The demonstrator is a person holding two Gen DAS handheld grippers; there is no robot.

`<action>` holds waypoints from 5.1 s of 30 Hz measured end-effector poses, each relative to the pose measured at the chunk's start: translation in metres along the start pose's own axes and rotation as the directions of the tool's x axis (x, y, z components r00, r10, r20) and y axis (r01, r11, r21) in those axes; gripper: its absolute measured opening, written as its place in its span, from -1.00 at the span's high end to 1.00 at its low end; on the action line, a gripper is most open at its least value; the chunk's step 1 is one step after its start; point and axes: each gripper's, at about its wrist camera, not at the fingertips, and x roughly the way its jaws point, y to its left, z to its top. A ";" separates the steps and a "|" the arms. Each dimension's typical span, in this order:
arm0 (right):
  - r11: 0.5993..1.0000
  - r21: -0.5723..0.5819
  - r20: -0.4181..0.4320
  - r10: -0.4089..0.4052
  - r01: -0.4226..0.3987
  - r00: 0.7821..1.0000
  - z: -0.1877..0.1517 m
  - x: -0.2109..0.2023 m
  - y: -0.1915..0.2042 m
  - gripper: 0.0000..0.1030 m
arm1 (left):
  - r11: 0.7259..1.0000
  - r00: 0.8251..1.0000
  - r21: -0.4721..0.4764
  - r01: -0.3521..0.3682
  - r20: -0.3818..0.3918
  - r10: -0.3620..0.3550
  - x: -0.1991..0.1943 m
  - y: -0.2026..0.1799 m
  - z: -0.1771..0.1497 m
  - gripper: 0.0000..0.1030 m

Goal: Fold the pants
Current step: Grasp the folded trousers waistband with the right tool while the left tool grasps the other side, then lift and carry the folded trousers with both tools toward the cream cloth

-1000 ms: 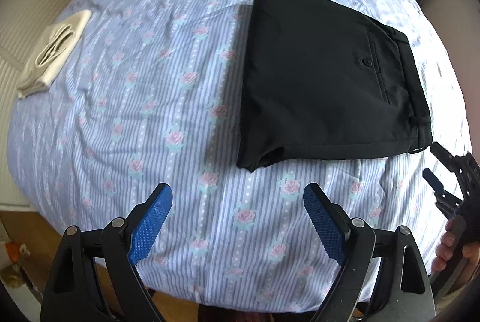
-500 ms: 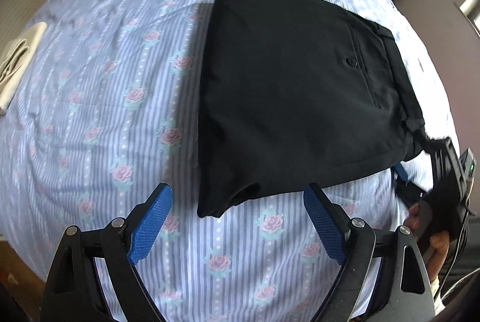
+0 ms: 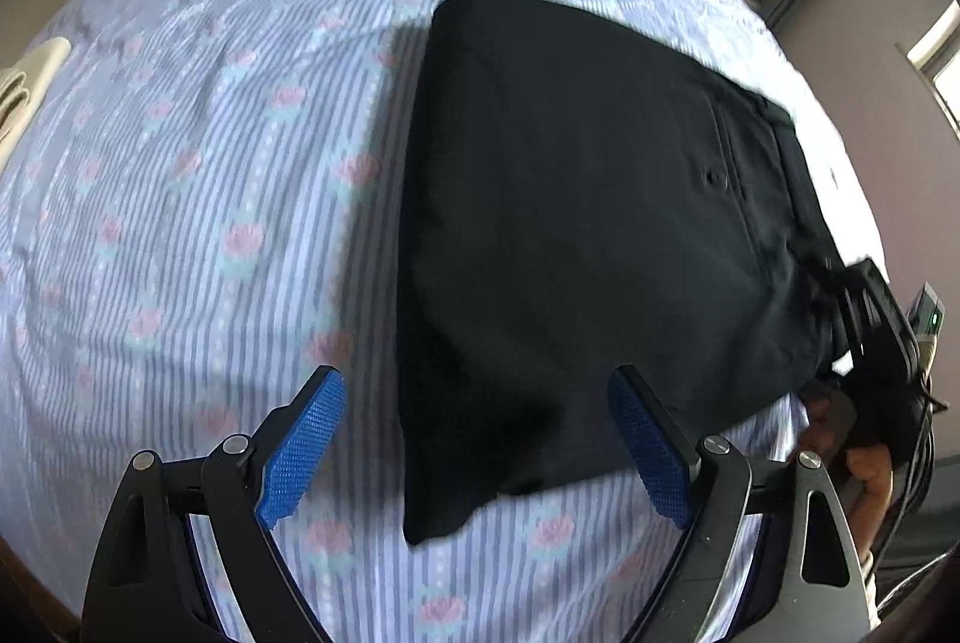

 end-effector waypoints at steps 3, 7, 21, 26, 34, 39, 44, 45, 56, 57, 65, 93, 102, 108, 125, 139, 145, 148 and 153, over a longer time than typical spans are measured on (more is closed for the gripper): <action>1.000 0.006 -0.018 -0.027 0.027 0.999 0.001 -0.001 -0.006 -0.05 | 1.000 1.000 -0.006 0.019 0.021 -0.019 0.007 0.005 0.014 -0.74; 0.998 0.003 -0.018 -0.058 0.059 0.998 0.001 -0.001 -0.003 0.02 | 0.996 0.996 -0.006 0.085 0.041 -0.085 0.015 0.012 0.036 -0.74; 0.936 -0.162 0.046 -0.310 0.313 0.950 -0.006 0.013 0.035 0.08 | 0.916 0.920 -0.093 0.391 -0.001 -0.392 0.059 0.059 0.094 -0.53; 0.914 -0.195 0.064 -0.349 0.355 0.935 -0.009 0.015 0.043 0.08 | 0.864 0.866 -0.092 0.495 -0.032 -0.500 0.077 0.062 0.110 -0.13; 0.899 -0.218 0.071 -0.373 0.379 0.925 -0.009 0.017 0.051 0.08 | 0.770 0.763 -0.087 0.633 -0.103 -0.639 0.099 0.053 0.135 0.02; 0.917 -0.190 0.042 -0.349 0.351 0.936 -0.004 0.015 0.044 0.08 | 0.765 0.755 -0.104 0.635 -0.125 -0.644 0.113 0.033 0.148 0.10; 0.926 -0.181 -0.016 -0.340 0.332 0.940 0.003 0.013 0.043 0.13 | 0.852 0.835 -0.085 0.517 -0.170 -0.523 0.103 0.018 0.152 0.45; 0.927 -0.183 -0.028 -0.338 0.328 0.941 0.002 0.011 0.045 0.19 | 0.863 0.847 -0.080 0.499 -0.164 -0.505 0.094 0.014 0.152 0.53; 0.918 -0.312 -0.071 -0.278 0.244 0.958 0.004 -0.048 0.103 0.48 | 0.938 0.933 0.057 0.343 -0.136 -0.333 0.014 -0.030 0.135 0.68; 0.916 -0.323 -0.075 -0.275 0.237 0.959 0.003 -0.055 0.108 0.48 | 0.939 0.934 0.058 0.340 -0.135 -0.330 0.003 -0.030 0.129 0.68; 0.876 -0.448 -0.140 -0.268 0.180 0.953 -0.020 -0.133 0.145 0.48 | 0.948 0.945 0.048 0.316 -0.107 -0.309 -0.080 -0.024 0.074 0.68; 0.620 -0.757 -0.319 -0.076 -0.205 0.945 -0.223 -0.219 0.347 0.48 | 0.920 0.940 -0.264 0.291 0.260 -0.222 -0.327 0.195 -0.087 0.68; 0.604 -0.761 -0.354 -0.079 -0.238 0.932 -0.359 -0.178 0.424 0.48 | 0.918 0.948 -0.287 0.272 0.244 -0.205 -0.372 0.342 -0.083 0.68; 0.547 -0.778 -0.398 -0.050 -0.308 0.916 -0.404 -0.167 0.466 0.48 | 0.899 0.937 -0.334 0.284 0.295 -0.186 -0.397 0.401 -0.093 0.68; 0.545 -0.785 -0.388 -0.060 -0.295 0.920 -0.478 -0.097 0.533 0.48 | 0.887 0.929 -0.326 0.326 0.282 -0.238 -0.391 0.532 -0.045 0.68; 0.736 -0.671 -0.281 -0.140 -0.089 0.949 -0.561 -0.002 0.591 0.48 | 0.940 0.942 -0.080 0.333 0.080 -0.327 -0.357 0.657 0.095 0.68; 0.753 -0.657 -0.234 -0.159 -0.036 0.959 -0.564 0.052 0.611 0.48 | 0.941 0.941 0.022 0.337 0.030 -0.337 -0.320 0.684 0.160 0.68; 0.770 -0.638 -0.222 -0.180 -0.003 0.958 -0.556 0.086 0.617 0.48 | 0.935 0.935 0.030 0.353 0.005 -0.353 -0.299 0.694 0.198 0.68; 0.797 -0.602 -0.225 -0.229 0.050 0.947 -0.543 0.150 0.624 0.48 | 0.931 0.934 0.086 0.355 -0.008 -0.356 -0.261 0.704 0.259 0.68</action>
